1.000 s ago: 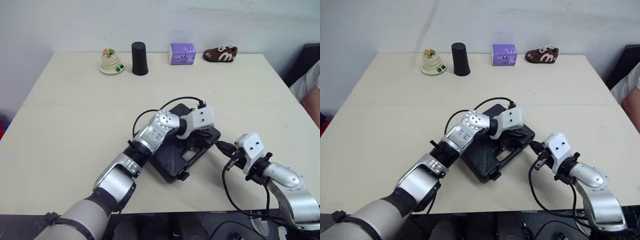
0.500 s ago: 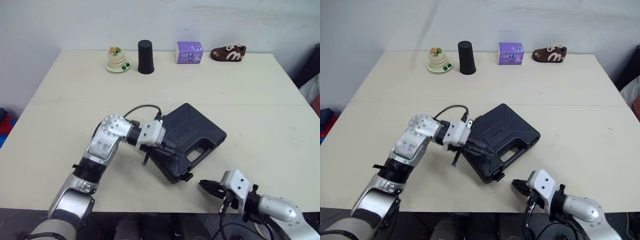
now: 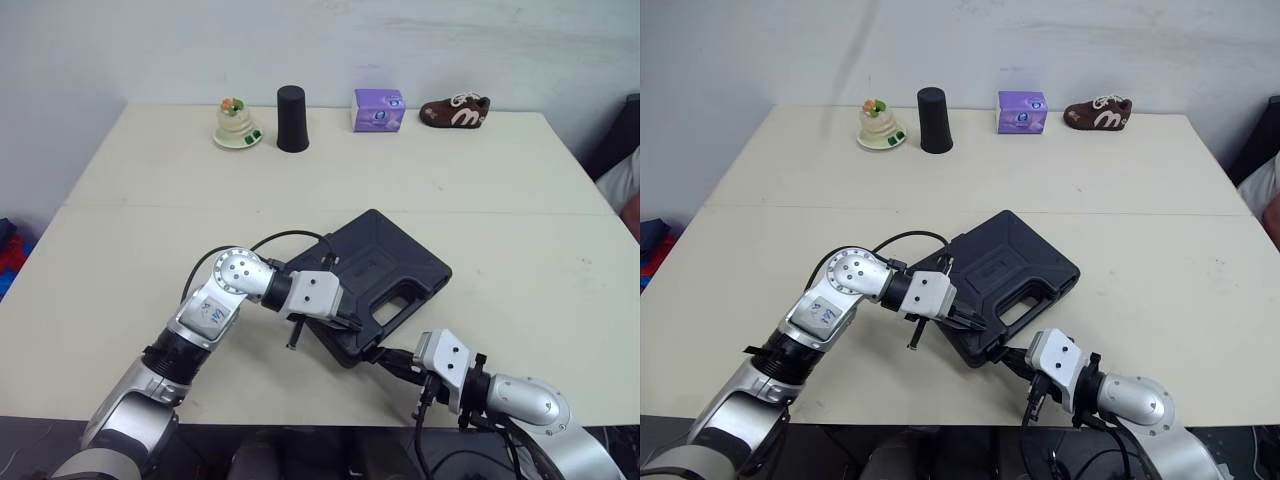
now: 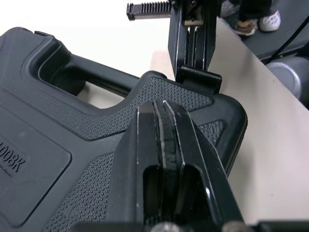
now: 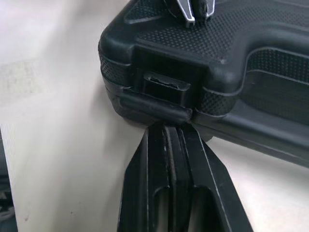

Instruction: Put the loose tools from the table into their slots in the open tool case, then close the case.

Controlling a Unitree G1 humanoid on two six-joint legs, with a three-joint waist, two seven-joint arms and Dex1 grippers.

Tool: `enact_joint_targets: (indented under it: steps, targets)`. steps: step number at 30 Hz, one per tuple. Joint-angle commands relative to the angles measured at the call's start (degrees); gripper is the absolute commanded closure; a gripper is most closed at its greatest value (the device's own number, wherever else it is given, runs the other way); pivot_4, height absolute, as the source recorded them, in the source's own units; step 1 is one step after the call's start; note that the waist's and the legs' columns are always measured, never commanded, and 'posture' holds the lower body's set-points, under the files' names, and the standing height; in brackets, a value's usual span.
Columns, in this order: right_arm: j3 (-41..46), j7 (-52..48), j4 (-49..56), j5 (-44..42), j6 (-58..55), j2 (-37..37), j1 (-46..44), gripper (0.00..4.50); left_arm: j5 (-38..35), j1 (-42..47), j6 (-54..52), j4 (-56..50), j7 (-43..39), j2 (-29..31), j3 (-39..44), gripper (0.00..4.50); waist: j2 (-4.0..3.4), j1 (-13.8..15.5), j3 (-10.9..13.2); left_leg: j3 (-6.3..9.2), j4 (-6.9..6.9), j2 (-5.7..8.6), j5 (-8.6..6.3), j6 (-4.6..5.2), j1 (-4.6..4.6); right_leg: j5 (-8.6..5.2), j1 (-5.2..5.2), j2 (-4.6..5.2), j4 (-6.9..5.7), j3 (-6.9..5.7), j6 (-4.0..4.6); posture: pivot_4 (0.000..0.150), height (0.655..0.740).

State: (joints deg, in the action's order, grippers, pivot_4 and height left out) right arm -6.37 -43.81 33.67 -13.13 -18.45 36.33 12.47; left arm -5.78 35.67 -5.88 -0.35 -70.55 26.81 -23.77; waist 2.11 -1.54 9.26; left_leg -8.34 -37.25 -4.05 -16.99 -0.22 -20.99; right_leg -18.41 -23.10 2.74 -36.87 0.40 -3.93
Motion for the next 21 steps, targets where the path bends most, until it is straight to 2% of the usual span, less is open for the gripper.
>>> enact_joint_targets:
  steps: [1,6,16,18,21]
  targets:
    - [1.21,-1.04,4.98,-3.58,-1.52,0.61,-1.97,4.43,6.39,-2.06,-2.50,4.59,1.51,1.64,-4.20,4.48,-0.01,0.01,-0.05,0.01,0.00,-0.01,0.00,0.00,0.03,0.00,0.06,0.06,0.02,0.00,0.00,0.150,0.7400]
    - [-0.03,-1.43,7.01,-5.35,-4.73,0.72,-4.84,4.43,6.13,-2.22,-3.10,4.92,2.48,1.58,-4.48,4.48,0.01,-0.19,-0.06,0.02,0.19,-0.01,-0.03,0.01,0.64,-0.08,0.65,0.41,0.20,-0.15,0.15,0.150,0.7400]
    - [-1.09,-1.72,6.76,-5.58,-7.44,0.60,-8.09,4.43,5.80,-3.25,-2.86,5.01,2.77,2.83,-4.63,4.48,0.00,-0.34,-0.07,0.02,0.23,-0.09,-0.03,0.01,0.68,-0.10,0.66,0.37,0.30,-0.14,0.19,0.150,0.7400]
    - [-0.53,-2.27,6.70,-5.84,-7.50,1.27,-7.62,4.43,4.55,-3.42,-1.79,5.24,2.98,2.48,-3.49,4.48,0.00,-0.31,-0.08,0.02,0.24,-0.10,-0.03,0.01,0.68,-0.10,0.66,0.37,0.31,-0.15,0.20,0.150,0.7400]
    - [4.45,-4.29,7.47,-7.31,-7.42,4.38,-4.81,4.43,-1.13,-3.42,1.72,5.69,4.70,0.43,3.09,4.48,-0.06,-0.26,-0.08,-0.01,0.28,-0.10,-0.04,0.00,0.67,-0.10,0.64,0.39,0.35,-0.13,0.20,0.150,0.7400]
